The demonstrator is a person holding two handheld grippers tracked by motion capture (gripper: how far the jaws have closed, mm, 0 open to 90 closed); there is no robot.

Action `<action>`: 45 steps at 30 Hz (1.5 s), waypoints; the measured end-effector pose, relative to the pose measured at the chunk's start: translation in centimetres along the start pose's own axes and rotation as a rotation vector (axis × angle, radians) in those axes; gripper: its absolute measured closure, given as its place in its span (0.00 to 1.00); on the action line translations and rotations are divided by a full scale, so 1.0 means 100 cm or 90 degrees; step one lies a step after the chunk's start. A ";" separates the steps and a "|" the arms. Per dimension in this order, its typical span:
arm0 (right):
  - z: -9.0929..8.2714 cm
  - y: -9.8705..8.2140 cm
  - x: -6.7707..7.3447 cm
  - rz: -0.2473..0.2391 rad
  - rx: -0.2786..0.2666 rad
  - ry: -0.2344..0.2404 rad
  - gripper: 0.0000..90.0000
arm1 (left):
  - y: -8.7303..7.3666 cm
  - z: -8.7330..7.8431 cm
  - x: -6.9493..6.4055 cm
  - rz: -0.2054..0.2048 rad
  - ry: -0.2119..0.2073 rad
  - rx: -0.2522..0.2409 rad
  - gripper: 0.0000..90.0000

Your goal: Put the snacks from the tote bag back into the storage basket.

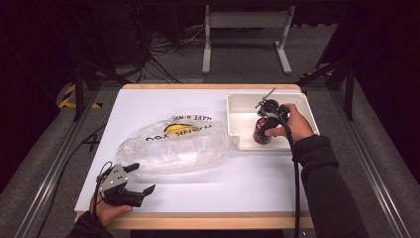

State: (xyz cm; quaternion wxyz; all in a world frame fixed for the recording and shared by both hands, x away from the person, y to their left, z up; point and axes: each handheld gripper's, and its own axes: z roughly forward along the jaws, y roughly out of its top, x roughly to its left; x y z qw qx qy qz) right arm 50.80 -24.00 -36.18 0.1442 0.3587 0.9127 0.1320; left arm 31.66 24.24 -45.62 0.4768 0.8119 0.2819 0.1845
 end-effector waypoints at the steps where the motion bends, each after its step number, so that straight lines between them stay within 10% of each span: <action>1: 0.000 0.000 0.000 0.000 -0.002 -0.001 0.20 | 0.000 0.000 0.000 0.001 0.000 0.000 0.09; 45: -0.041 -0.025 0.025 -0.036 -0.094 -0.019 0.18 | 0.000 0.001 0.000 0.002 -0.005 0.006 0.06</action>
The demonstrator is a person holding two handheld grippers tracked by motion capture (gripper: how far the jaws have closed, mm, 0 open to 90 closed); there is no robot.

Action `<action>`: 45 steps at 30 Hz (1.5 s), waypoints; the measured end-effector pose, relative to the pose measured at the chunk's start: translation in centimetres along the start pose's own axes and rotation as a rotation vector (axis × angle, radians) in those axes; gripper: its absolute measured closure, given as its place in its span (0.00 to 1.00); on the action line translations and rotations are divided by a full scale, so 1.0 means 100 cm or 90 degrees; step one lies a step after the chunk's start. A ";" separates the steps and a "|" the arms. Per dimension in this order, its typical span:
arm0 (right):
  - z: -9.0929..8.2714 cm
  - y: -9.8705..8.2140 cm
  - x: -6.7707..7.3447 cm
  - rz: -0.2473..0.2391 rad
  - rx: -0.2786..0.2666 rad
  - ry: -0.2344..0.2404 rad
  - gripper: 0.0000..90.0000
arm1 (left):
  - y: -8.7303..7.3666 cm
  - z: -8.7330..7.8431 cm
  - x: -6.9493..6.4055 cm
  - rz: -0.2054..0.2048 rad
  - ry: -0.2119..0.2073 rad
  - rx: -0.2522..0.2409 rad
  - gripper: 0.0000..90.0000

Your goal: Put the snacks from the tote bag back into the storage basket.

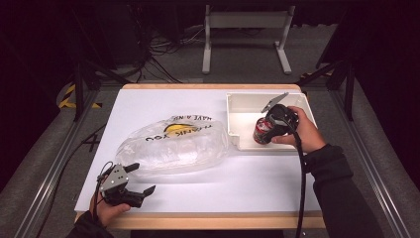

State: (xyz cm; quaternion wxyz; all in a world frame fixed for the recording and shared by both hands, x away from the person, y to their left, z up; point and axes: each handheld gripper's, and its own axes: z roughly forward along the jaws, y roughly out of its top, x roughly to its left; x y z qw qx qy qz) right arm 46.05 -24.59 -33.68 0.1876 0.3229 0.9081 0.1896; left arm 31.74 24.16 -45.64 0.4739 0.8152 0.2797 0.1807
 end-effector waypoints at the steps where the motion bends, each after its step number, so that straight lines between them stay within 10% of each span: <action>1: -0.001 -0.002 0.000 -0.002 -0.006 0.004 0.19 | 0.000 0.000 0.000 -0.002 -0.001 0.001 0.06; 22: -0.016 -0.042 0.018 -0.009 -0.086 -0.002 0.18 | 0.000 0.001 -0.001 -0.002 0.009 0.004 0.07; 45: -0.004 -0.126 0.052 0.010 -0.156 -0.058 0.15 | 0.000 0.001 0.001 -0.022 0.023 0.005 0.09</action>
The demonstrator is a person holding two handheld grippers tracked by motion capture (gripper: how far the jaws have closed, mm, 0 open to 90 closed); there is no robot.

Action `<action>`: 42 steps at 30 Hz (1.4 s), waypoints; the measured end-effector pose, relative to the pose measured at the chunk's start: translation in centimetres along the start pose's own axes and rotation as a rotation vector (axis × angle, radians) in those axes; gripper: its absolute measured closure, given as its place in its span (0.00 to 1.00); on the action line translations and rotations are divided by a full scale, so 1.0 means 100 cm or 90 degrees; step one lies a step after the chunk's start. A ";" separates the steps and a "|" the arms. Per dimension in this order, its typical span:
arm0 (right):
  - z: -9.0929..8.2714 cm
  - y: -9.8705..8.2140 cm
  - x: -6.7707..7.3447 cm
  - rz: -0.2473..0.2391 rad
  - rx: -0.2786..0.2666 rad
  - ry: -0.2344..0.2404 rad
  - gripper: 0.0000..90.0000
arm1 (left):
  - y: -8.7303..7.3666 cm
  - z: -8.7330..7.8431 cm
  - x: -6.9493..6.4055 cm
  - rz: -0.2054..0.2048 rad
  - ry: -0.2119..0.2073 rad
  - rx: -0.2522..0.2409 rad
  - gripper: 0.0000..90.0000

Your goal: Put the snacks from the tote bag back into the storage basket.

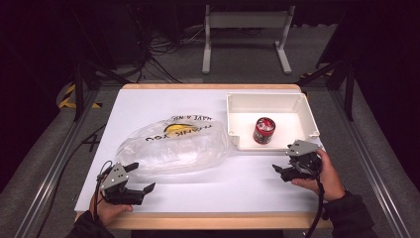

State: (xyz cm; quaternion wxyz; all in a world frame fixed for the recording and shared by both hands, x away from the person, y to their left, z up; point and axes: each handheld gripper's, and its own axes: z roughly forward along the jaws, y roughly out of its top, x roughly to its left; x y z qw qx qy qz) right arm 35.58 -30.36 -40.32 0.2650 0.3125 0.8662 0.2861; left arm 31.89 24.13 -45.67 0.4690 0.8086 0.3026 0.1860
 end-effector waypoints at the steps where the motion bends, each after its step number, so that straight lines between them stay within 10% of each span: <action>1: 0.000 -0.004 0.000 0.003 -0.003 0.000 0.15 | 0.000 0.000 0.000 0.000 0.000 0.000 0.09; 22: -0.014 -0.075 0.000 0.076 -0.110 -0.057 0.11 | 0.000 0.001 0.003 -0.018 -0.005 0.008 0.09; 42: -0.024 -0.088 -0.004 0.136 -0.186 -0.092 0.07 | 0.000 0.000 0.003 -0.015 0.001 -0.002 0.08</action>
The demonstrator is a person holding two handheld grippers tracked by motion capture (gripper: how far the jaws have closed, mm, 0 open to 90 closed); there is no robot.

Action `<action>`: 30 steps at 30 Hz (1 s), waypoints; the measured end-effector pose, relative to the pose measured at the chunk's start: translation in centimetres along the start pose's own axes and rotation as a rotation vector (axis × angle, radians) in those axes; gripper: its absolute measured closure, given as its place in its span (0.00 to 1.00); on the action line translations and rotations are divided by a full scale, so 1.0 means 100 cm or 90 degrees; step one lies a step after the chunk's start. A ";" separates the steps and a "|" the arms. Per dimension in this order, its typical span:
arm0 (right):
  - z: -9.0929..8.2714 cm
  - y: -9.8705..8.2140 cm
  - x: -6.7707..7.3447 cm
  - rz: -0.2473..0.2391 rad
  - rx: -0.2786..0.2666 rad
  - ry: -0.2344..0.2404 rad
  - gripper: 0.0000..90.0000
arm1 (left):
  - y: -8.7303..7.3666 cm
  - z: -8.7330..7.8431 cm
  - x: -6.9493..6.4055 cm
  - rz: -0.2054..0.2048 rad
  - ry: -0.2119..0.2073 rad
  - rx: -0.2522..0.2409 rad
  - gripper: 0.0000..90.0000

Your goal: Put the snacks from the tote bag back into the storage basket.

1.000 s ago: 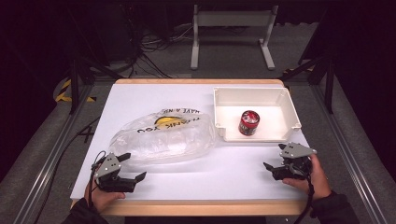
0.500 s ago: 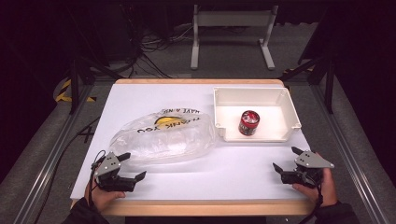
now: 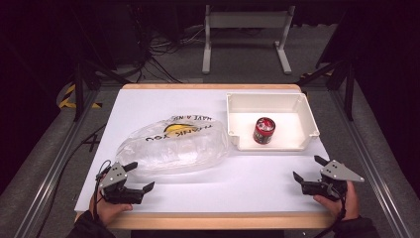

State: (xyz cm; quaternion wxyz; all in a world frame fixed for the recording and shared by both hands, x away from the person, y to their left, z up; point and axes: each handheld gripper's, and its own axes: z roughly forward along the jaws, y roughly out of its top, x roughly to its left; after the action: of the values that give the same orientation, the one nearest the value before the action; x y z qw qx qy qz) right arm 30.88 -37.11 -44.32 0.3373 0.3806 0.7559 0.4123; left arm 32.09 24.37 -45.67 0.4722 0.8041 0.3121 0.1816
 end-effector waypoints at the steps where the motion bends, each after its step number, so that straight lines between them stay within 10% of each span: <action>1: 0.000 0.000 0.000 0.001 0.002 0.000 0.07 | 0.000 0.000 0.000 -0.002 -0.001 -0.001 0.08; 30: 0.005 0.001 -0.002 0.011 0.029 0.010 0.08 | 0.001 0.001 0.001 -0.005 -0.009 0.009 0.09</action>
State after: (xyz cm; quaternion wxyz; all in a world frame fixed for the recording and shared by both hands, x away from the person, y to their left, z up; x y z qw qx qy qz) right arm 31.40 -37.07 -44.37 0.3192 0.3916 0.7643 0.4008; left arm 32.27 24.32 -45.69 0.4696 0.8073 0.3134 0.1718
